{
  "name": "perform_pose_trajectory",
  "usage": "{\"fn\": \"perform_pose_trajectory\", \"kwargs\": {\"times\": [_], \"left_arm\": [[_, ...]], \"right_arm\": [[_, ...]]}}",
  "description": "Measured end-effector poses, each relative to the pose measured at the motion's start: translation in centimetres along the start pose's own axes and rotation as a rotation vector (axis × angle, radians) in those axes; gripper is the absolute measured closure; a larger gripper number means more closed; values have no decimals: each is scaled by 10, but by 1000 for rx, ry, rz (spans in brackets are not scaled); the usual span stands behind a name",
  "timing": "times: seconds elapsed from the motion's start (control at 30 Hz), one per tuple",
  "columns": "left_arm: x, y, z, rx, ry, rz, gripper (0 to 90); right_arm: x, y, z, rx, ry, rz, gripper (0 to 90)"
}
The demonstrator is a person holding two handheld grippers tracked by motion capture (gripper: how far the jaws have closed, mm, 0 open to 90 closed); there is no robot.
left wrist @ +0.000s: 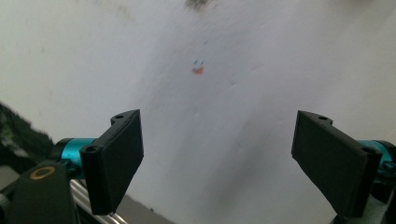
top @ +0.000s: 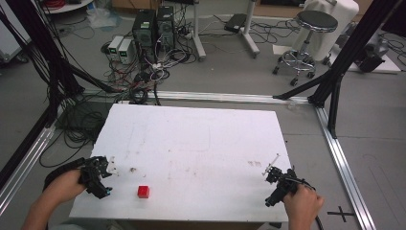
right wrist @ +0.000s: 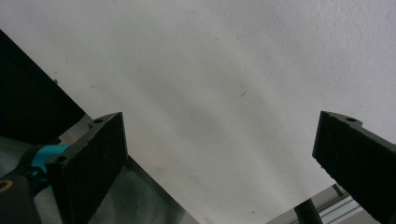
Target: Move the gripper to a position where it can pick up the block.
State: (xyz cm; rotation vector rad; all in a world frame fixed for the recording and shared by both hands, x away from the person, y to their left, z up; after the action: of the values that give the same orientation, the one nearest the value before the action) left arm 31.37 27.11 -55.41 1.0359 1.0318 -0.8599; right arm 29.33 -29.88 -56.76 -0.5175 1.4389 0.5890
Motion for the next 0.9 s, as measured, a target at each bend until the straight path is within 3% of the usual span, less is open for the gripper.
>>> {"fn": "perform_pose_trajectory", "kwargs": {"times": [0.07,0.1,0.13,0.17,0.23,0.27,0.33,0.9], "left_arm": [[0,-3,6,70,-10,-10,171],[0,-3,6,70,-10,-10,171],[0,-5,9,124,-11,-24,171],[0,-5,9,124,-11,-24,171],[0,-7,14,180,-11,-41,171],[0,-7,14,180,-11,-41,172],[-1,-8,18,219,-3,-64,172],[-9,-17,48,349,0,-105,172]], "right_arm": [[0,0,1,-11,2,1,24],[-1,1,1,-11,0,2,24],[-1,1,1,-13,-1,0,23],[-1,1,1,-11,1,0,24],[-1,2,2,-12,-1,-1,23],[-2,2,2,-14,1,-1,24],[-2,2,2,-13,-1,0,23],[-4,2,3,-20,-16,2,24]]}}
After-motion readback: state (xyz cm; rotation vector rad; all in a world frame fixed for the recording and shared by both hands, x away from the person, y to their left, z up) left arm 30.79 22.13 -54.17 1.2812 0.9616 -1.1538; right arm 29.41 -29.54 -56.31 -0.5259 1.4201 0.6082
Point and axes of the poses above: each handheld gripper's, and its own axes: x roughly forward along the jaws, z roughly out of its top, y roughly to its left, the point moved 8 cm from there along x, roughly forward along the jaws, and after that the axes turned 7 degrees about x, right-handed, at the moved point
